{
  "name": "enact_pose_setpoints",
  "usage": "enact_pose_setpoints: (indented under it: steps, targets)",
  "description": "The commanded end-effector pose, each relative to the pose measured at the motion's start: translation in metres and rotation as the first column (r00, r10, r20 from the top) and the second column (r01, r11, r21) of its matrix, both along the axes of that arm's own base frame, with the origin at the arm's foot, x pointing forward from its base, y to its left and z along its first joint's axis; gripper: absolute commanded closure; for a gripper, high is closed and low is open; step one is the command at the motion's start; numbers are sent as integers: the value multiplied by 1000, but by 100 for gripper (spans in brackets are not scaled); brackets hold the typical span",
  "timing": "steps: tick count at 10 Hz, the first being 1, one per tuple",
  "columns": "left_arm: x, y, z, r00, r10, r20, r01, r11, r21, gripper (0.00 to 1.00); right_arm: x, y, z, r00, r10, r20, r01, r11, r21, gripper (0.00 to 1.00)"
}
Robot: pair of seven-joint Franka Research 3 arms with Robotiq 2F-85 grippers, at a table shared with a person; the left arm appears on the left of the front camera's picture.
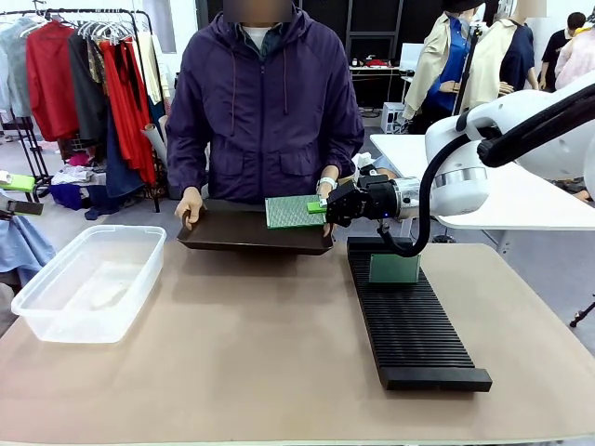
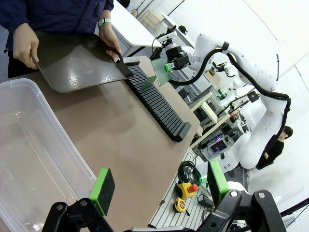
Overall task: Sort PCBs into racks and boxes based on the side picked up.
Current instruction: If the short side of the Blank PCB is picked up, insert it into the PCB Rack ; if the long side is picked up, place it in the Organizing box.
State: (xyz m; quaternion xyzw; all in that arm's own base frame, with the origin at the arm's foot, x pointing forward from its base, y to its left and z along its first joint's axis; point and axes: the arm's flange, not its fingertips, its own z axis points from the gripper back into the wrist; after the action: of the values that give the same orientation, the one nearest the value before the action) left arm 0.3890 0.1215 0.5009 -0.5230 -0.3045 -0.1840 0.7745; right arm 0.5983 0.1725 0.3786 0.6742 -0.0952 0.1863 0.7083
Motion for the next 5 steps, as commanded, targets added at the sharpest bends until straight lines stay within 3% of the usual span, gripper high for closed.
enact_pose_setpoints:
  steps: [1,5]
  targets:
    - [-1,-1,2,1000,1,-4,-1,1000,-6,0,-5,-8,5,992,22,125,-23,1000,2,100]
    - [-1,-1,2,1000,1,-4,-1,1000,-6,0,-29,-50,11,967,-42,251,40,999,14,100]
